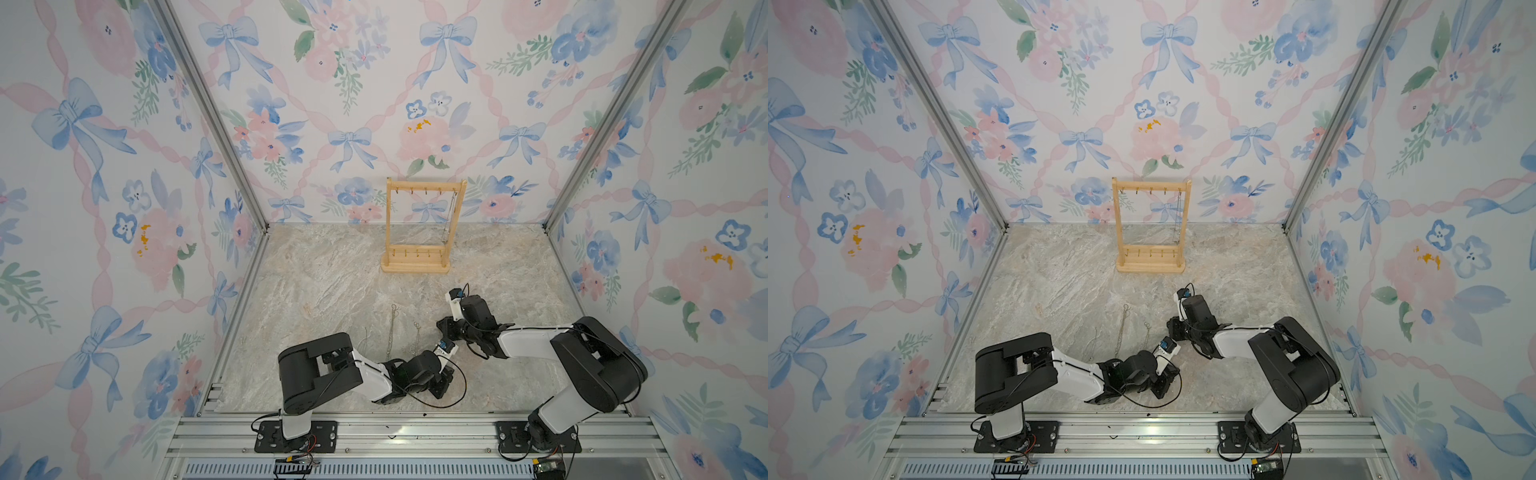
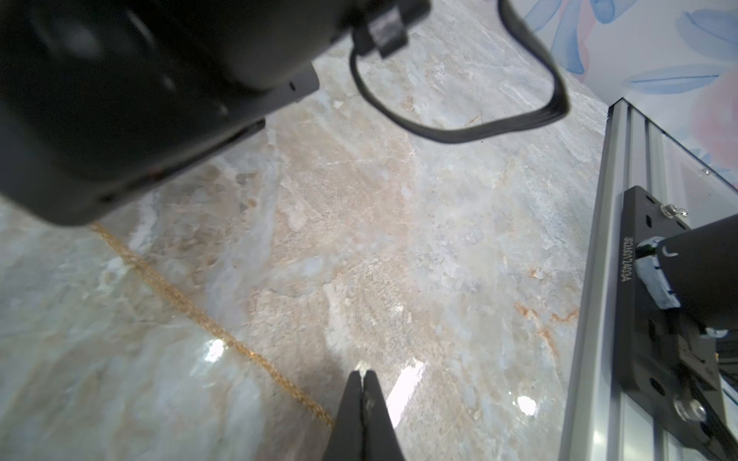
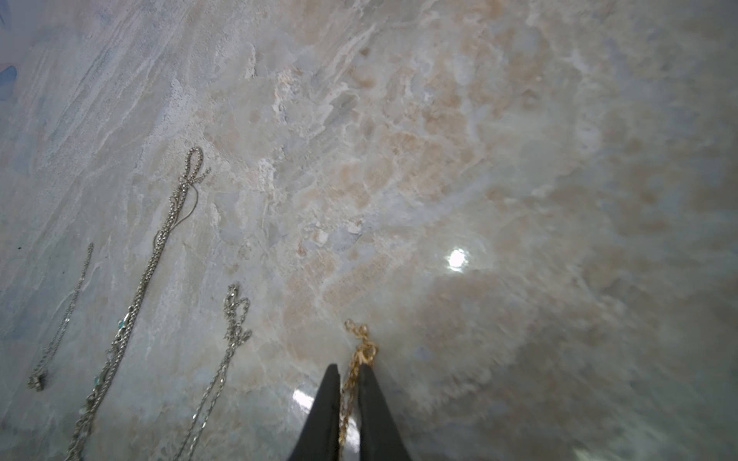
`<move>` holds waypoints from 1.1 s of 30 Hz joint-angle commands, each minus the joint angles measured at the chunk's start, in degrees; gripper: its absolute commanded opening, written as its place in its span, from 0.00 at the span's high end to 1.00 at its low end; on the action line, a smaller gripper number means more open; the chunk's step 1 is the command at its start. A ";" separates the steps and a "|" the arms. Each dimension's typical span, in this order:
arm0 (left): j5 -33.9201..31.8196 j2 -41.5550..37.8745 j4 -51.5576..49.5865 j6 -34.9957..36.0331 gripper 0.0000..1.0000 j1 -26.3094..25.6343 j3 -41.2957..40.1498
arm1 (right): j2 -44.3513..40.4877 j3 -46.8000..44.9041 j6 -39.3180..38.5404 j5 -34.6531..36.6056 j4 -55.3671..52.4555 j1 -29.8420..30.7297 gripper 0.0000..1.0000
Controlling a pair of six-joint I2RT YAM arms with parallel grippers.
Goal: Take the necklace off the jewelry display stand
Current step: Place the necklace at the center of the board.
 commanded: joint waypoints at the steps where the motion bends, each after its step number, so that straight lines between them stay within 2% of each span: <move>1: 0.91 0.96 -0.57 -1.08 1.00 0.36 -0.02 | 1.14 -0.76 0.32 -0.41 -0.04 -0.65 0.86; 19: 0.43 2.55 -0.04 -3.97 1.00 -0.93 -4.98 | -0.18 -1.07 0.40 -0.41 -0.30 -1.27 0.85; 33: -0.74 1.21 1.62 -5.88 1.00 -2.41 -9.88 | 0.02 -0.85 1.46 -0.02 -0.74 -2.18 0.80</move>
